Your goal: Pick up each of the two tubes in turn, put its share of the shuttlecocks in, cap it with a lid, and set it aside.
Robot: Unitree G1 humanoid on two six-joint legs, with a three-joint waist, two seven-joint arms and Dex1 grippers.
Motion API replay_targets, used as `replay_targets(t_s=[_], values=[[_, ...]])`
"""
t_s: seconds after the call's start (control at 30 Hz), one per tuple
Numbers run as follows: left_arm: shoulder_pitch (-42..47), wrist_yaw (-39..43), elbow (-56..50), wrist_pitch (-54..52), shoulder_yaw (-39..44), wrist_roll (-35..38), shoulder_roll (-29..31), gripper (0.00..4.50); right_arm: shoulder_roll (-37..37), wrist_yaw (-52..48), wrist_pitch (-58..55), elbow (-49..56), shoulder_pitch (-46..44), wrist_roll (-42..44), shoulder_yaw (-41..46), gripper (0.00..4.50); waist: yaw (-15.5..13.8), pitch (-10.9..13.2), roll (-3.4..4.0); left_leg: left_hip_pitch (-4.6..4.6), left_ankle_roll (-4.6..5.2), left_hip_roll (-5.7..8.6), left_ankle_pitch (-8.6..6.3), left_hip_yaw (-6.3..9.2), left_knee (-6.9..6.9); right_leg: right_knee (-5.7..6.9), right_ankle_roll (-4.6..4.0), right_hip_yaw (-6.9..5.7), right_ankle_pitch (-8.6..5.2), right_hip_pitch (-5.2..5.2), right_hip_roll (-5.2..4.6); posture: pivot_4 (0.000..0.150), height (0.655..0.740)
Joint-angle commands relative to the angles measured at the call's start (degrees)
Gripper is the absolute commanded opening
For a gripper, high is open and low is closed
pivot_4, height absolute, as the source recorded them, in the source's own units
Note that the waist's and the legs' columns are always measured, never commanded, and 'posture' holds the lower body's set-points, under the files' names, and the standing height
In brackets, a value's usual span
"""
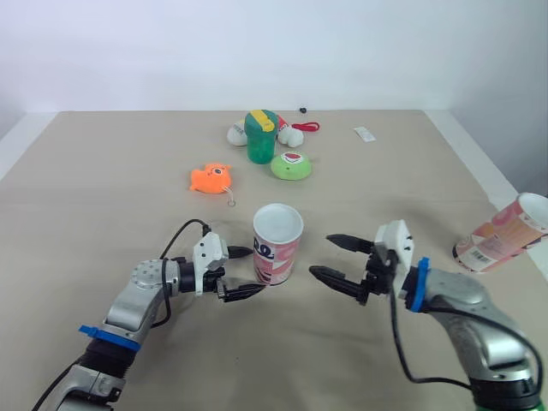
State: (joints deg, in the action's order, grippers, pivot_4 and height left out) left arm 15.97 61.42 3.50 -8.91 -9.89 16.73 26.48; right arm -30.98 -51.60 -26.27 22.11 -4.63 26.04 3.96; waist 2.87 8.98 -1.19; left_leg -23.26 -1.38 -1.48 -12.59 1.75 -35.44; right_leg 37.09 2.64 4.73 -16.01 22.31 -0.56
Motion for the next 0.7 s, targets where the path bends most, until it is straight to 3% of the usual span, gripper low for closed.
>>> replay_targets(t_s=[0.03, 0.7], values=[[-3.69, -1.64, -0.71, -2.87, 2.64, 0.22, 2.71, 4.50, 1.97, 0.29, 8.08, -3.59, 1.01, -4.13, -3.57, 4.47, -0.07, 0.06, 0.01, 0.00, -0.03, -0.04, -0.01, 0.00, -0.01, 0.00, -0.02, 0.00, 0.00, 0.00, 0.03, 0.150, 0.7400], [-6.55, -1.84, -10.54, -9.87, 8.14, 5.16, 9.67, 4.50, 5.58, -0.39, 20.76, -13.83, -0.80, -10.94, -12.50, 4.47, -0.17, 0.30, 0.01, -0.02, -0.08, -0.18, -0.02, -0.01, -0.07, 0.13, -0.22, 0.02, 0.07, 0.05, 0.17, 0.150, 0.7400]])
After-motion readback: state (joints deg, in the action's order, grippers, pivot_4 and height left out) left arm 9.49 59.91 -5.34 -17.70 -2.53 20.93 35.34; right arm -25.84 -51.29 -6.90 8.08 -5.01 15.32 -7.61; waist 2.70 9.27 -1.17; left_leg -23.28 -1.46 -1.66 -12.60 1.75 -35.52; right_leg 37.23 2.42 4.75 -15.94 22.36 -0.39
